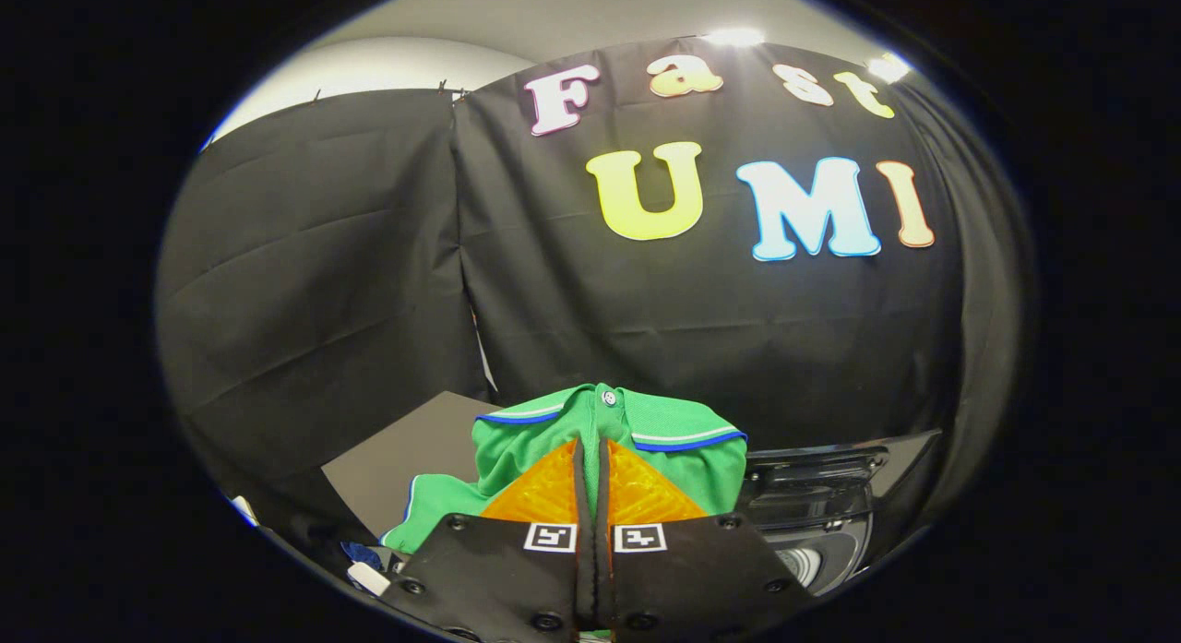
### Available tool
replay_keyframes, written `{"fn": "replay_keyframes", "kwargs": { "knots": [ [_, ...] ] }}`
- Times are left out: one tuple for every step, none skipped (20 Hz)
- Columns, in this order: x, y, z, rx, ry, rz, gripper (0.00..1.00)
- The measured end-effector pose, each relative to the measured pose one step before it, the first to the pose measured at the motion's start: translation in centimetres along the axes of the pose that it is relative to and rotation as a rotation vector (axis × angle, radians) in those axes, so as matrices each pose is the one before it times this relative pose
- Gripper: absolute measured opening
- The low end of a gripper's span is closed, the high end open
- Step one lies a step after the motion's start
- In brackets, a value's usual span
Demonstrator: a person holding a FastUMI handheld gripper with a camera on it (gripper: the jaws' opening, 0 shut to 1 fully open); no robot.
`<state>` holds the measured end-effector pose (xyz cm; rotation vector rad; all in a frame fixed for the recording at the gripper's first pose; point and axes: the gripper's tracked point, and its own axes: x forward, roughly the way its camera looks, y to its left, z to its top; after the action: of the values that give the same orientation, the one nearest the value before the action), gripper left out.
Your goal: Put the clothes into the washing machine and then close the washing machine lid.
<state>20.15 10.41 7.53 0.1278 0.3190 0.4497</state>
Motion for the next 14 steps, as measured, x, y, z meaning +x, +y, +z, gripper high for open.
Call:
{"fn": "replay_keyframes", "kwargs": {
  "knots": [
    [-0.335, -0.942, 0.066, 0.00785, -0.00464, -0.00770, 0.01],
    [-0.309, -0.843, 0.045, 0.00605, -0.00482, -0.00800, 0.01],
    [-0.447, -0.767, -0.156, 0.00087, -0.00212, -0.00829, 0.01],
    [-0.082, -0.960, -0.006, -0.00142, -0.00315, -0.01189, 0.01],
    [-0.307, -0.908, -0.202, -0.00058, -0.00043, -0.01221, 0.01],
    [-0.229, -0.758, -0.019, 0.00433, -0.00200, -0.00989, 0.01],
    [-0.233, -0.775, -0.068, 0.00841, -0.00106, -0.00825, 0.01],
    [-0.234, -0.961, -0.144, 0.01089, -0.00047, -0.01003, 0.01],
    [-0.261, -0.781, -0.207, 0.00872, 0.00013, -0.00866, 0.01],
    [-0.232, -0.719, -0.155, 0.00575, 0.00197, -0.00839, 0.01],
    [-0.187, -1.032, -0.288, 0.00393, 0.00336, -0.01157, 0.01],
    [-0.237, -0.839, -0.058, 0.00320, -0.00161, -0.01127, 0.01],
    [-0.201, -0.863, -0.127, 0.00361, 0.00159, -0.00919, 0.01],
    [-0.136, -0.794, -0.128, 0.00507, 0.00044, -0.00878, 0.01]
  ]
}}
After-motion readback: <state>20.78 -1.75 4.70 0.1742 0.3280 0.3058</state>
